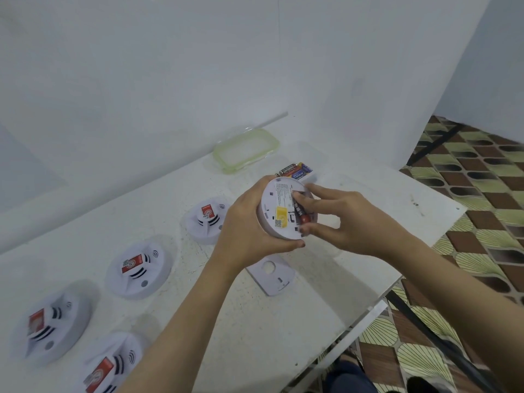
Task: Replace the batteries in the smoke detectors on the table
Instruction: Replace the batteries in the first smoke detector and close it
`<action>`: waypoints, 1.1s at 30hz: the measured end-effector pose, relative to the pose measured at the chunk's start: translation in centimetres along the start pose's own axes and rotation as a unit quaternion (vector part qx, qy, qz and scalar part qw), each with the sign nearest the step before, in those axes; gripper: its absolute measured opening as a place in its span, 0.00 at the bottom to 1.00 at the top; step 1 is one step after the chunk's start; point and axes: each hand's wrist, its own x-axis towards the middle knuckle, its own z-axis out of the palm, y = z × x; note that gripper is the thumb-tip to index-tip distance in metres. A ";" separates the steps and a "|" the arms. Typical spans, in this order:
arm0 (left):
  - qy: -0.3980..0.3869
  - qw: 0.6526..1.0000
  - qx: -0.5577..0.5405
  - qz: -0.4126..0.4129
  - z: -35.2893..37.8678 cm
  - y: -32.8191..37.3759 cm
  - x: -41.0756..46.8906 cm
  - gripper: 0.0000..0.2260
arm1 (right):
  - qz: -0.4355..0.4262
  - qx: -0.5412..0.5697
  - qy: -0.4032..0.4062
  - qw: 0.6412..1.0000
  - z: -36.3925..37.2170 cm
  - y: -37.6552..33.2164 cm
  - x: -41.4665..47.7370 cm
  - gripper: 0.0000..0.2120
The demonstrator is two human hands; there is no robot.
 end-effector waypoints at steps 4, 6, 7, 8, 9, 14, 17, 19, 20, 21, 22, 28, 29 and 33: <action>0.014 1.000 -0.011 -0.009 -0.1 -0.1 0.1 0.44 | 0.006 0.026 0.092 0.995 0.5 0.0 -0.6 0.13; 0.019 0.999 -0.021 -0.016 -0.1 -0.3 0.1 0.44 | 0.018 0.047 0.159 0.986 0.7 0.0 -1.1 0.10; 0.024 0.999 -0.029 -0.020 -0.1 -0.4 0.0 0.43 | 0.033 0.058 0.179 0.982 0.6 0.0 -1.4 0.09; 0.032 0.998 -0.039 -0.027 0.1 -0.5 0.0 0.42 | 0.048 0.069 0.187 0.979 0.6 0.1 -1.6 0.09; 0.043 0.997 -0.052 -0.034 0.2 -0.7 -0.1 0.42 | 0.063 0.074 0.186 0.978 0.5 0.4 -1.8 0.09; 0.093 0.988 -0.105 -0.064 0.2 -1.8 -0.5 0.43 | 0.115 0.023 0.057 0.991 0.0 2.1 -2.6 0.08; 0.116 0.984 -0.113 -0.074 0.3 -1.9 -0.5 0.42 | 0.110 -0.005 -0.009 0.994 -0.2 2.6 -2.1 0.09; 0.131 0.982 -0.110 -0.081 0.5 -2.1 -0.5 0.42 | 0.102 0.007 -0.001 0.995 -0.5 2.7 -1.3 0.09; 0.141 0.980 -0.107 -0.086 0.5 -2.2 -0.5 0.43 | 0.094 0.013 0.005 0.995 -0.6 2.9 -0.8 0.09; 0.148 0.979 -0.105 -0.091 0.5 -2.2 -0.4 0.43 | 0.087 0.016 0.008 0.996 -0.9 3.1 -0.1 0.09; 0.153 0.978 -0.104 -0.099 0.5 -2.1 -0.3 0.44 | 0.084 0.018 0.006 0.996 -1.1 3.4 0.7 0.10; 0.174 0.970 -0.075 -0.155 0.4 -1.6 1.0 0.48 | 0.060 -0.026 -0.034 0.997 -2.0 6.1 6.6 0.11; 0.181 0.970 -0.051 -0.154 0.3 -1.6 1.2 0.48 | 0.054 -0.045 -0.051 0.996 -2.1 6.4 7.7 0.12; 0.202 0.968 0.011 -0.147 0.4 -1.9 1.9 0.45 | 0.049 -0.105 -0.139 0.984 -1.7 7.7 11.6 0.15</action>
